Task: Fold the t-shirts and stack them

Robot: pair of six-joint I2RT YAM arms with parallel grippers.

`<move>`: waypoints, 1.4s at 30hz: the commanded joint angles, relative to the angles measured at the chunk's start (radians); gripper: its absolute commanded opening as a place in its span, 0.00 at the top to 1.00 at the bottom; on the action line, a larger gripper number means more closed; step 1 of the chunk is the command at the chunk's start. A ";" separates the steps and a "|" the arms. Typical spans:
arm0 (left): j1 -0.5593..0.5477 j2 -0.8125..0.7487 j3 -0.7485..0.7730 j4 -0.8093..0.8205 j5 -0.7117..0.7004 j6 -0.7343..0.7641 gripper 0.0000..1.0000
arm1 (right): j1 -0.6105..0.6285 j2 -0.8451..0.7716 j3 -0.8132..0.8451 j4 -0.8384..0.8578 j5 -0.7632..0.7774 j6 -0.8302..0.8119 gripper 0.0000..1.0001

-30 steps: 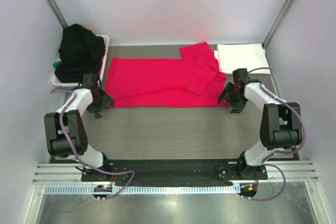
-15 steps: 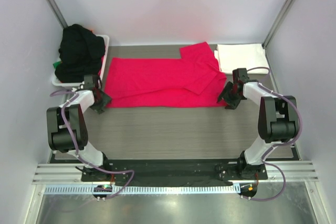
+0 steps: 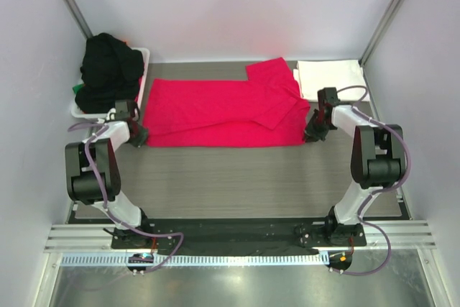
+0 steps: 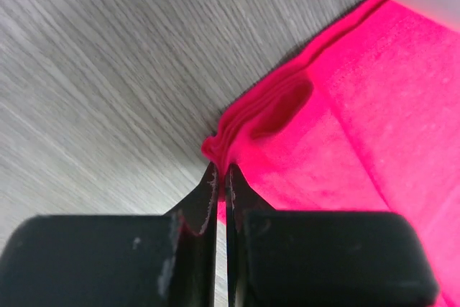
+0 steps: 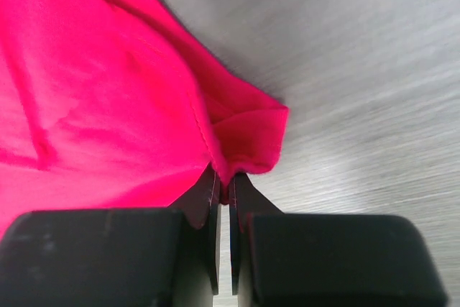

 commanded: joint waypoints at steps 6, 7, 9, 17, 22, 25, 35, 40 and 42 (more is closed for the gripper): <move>0.019 -0.197 0.248 -0.295 -0.051 0.062 1.00 | -0.042 -0.173 0.305 -0.231 0.150 -0.066 0.99; 0.022 -0.214 0.256 -0.345 -0.057 0.069 1.00 | -0.050 -0.191 0.287 -0.245 0.156 -0.070 0.99; 0.023 -0.268 0.233 -0.373 -0.064 0.073 1.00 | -0.050 -0.255 0.182 -0.256 0.164 -0.069 0.99; 0.026 -0.476 -0.132 -0.381 -0.027 0.018 0.99 | -0.050 -0.426 -0.195 -0.201 0.094 0.028 0.99; 0.048 -0.575 -0.265 -0.393 -0.004 -0.011 0.97 | -0.051 -0.542 -0.322 -0.208 0.058 0.103 0.96; 0.048 -0.605 -0.285 -0.418 0.022 -0.031 0.93 | -0.051 -0.593 -0.388 -0.215 0.006 0.134 0.88; 0.049 -0.820 -0.269 -0.605 0.048 -0.158 0.09 | -0.051 -0.854 -0.489 -0.339 0.032 0.240 0.02; 0.052 -0.894 -0.137 -0.682 0.007 -0.111 0.00 | -0.051 -0.932 -0.376 -0.397 0.112 0.218 0.00; 0.052 -0.904 -0.082 -0.656 0.022 -0.068 0.00 | -0.051 -0.923 -0.301 -0.344 0.068 0.178 0.00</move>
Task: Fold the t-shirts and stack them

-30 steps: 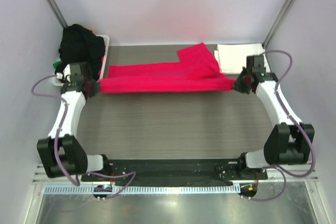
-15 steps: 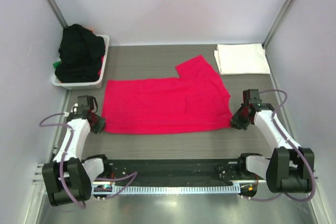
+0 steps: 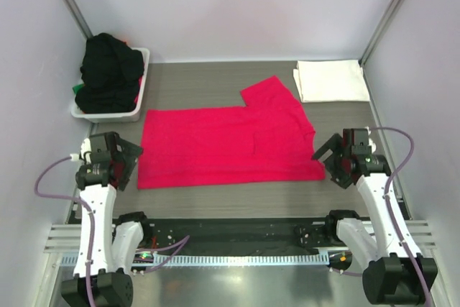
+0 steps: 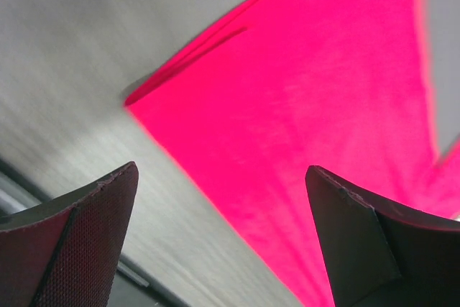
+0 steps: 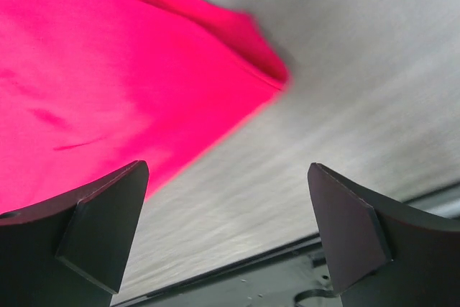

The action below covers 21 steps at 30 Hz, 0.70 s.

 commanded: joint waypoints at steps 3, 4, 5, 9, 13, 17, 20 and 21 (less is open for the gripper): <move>0.007 -0.021 0.147 0.039 0.046 0.199 0.00 | 0.000 0.112 0.247 0.131 -0.117 -0.149 0.01; 0.007 -0.008 0.154 0.038 0.043 0.259 0.00 | 0.004 0.209 0.289 0.141 -0.125 -0.188 0.00; 0.007 0.002 0.167 0.033 0.030 0.288 0.00 | 0.013 0.271 0.379 0.150 -0.127 -0.210 0.01; 0.007 0.041 0.176 0.033 0.037 0.390 0.00 | 0.094 0.539 0.632 0.194 -0.105 -0.293 0.02; 0.005 0.038 0.174 0.062 0.102 0.430 0.00 | 0.130 0.834 0.919 0.250 -0.124 -0.391 0.06; 0.007 0.027 0.150 0.085 0.115 0.431 0.00 | 0.144 1.145 1.301 0.254 -0.125 -0.448 0.11; 0.005 0.036 0.148 0.105 0.160 0.436 0.00 | 0.148 1.371 1.556 0.250 -0.124 -0.473 0.13; 0.005 0.039 0.147 0.110 0.161 0.436 0.00 | 0.150 1.475 1.616 0.248 -0.122 -0.477 0.14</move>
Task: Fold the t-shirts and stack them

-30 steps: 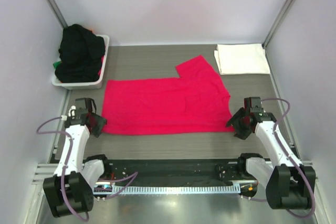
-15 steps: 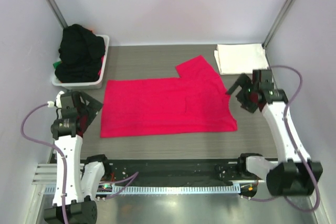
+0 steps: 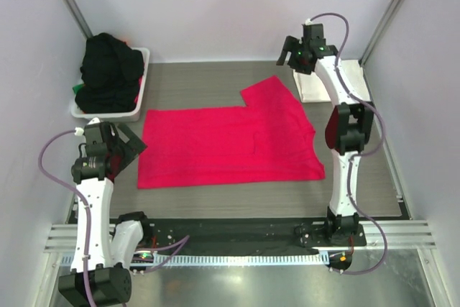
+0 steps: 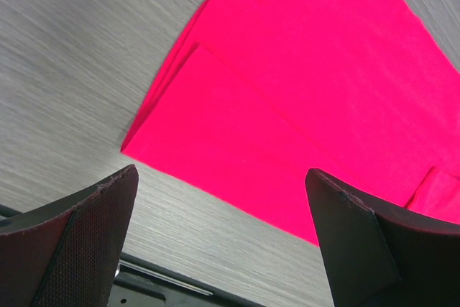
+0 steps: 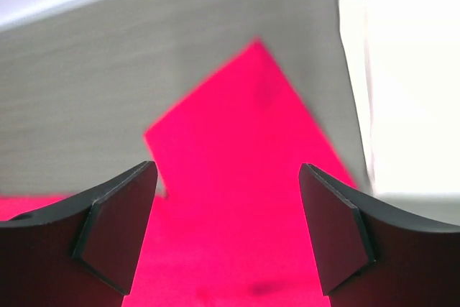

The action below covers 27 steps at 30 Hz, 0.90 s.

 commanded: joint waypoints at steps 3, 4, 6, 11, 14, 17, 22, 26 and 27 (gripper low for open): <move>0.005 0.003 -0.006 0.059 0.071 0.036 0.00 | 0.003 0.275 0.366 0.007 0.014 -0.050 0.17; 0.003 0.002 -0.006 0.059 0.072 0.034 0.00 | 0.004 0.338 0.404 0.015 0.014 -0.047 0.17; 0.003 -0.004 -0.007 0.065 0.077 0.036 0.00 | 0.006 0.381 0.449 0.064 0.017 -0.056 0.19; 0.006 -0.052 -0.013 0.073 0.080 0.036 0.00 | 0.017 0.459 0.444 0.168 0.029 -0.073 0.19; 0.005 -0.066 -0.013 0.076 0.078 0.034 0.01 | 0.030 0.496 0.458 0.173 0.038 -0.081 0.20; 0.005 -0.072 -0.013 0.076 0.078 0.036 0.00 | 0.047 0.518 0.453 0.176 0.058 -0.102 0.22; 0.005 -0.086 -0.015 0.076 0.078 0.036 0.00 | 0.061 0.548 0.444 0.176 0.078 -0.119 0.26; 0.005 -0.093 -0.015 0.076 0.077 0.036 0.00 | 0.070 0.562 0.427 0.168 0.091 -0.122 0.43; 0.006 -0.092 -0.015 0.076 0.077 0.036 0.00 | 0.072 0.562 0.427 0.168 0.091 -0.122 0.46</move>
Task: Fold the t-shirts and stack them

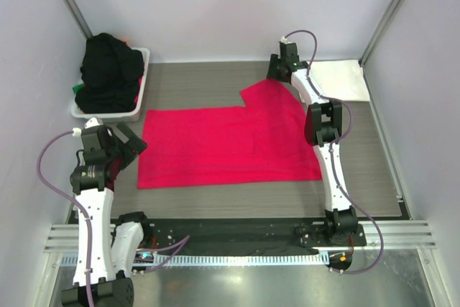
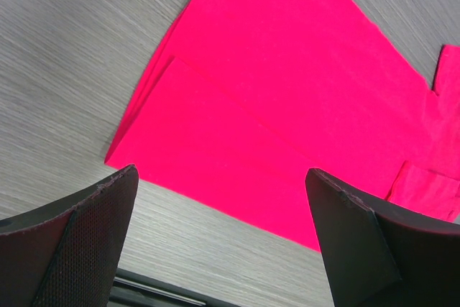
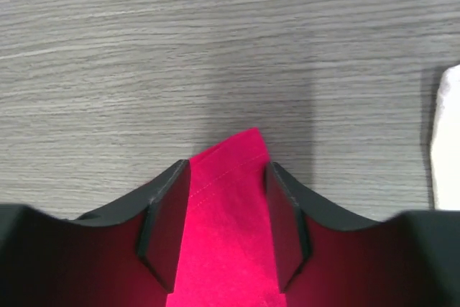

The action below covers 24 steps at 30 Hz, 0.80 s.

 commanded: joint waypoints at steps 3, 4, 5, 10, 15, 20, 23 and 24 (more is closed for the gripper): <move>0.005 -0.017 -0.003 0.035 0.022 0.021 0.00 | 0.020 0.010 -0.011 0.005 0.068 -0.027 0.60; 0.005 -0.017 -0.003 0.035 0.025 0.023 0.00 | 0.022 0.006 -0.021 0.002 0.077 -0.036 0.65; 0.003 -0.019 -0.003 0.035 0.022 0.023 0.00 | 0.025 0.001 -0.024 0.004 0.083 -0.038 0.70; 0.005 -0.012 -0.006 0.038 0.016 0.023 0.00 | 0.026 -0.033 -0.024 0.001 0.125 -0.055 0.99; 0.005 0.078 0.000 0.084 0.022 0.020 0.03 | 0.039 -0.213 -0.099 -0.005 0.154 -0.096 0.99; -0.053 0.272 0.124 0.165 -0.093 0.000 0.04 | 0.069 -0.457 -0.326 -0.004 0.227 -0.111 0.99; -0.099 0.473 0.268 0.169 -0.122 -0.021 0.05 | 0.069 -0.612 -0.488 -0.002 0.292 -0.110 0.99; -0.113 0.521 0.314 0.167 -0.125 -0.026 0.05 | 0.068 -0.643 -0.525 -0.001 0.328 -0.110 0.99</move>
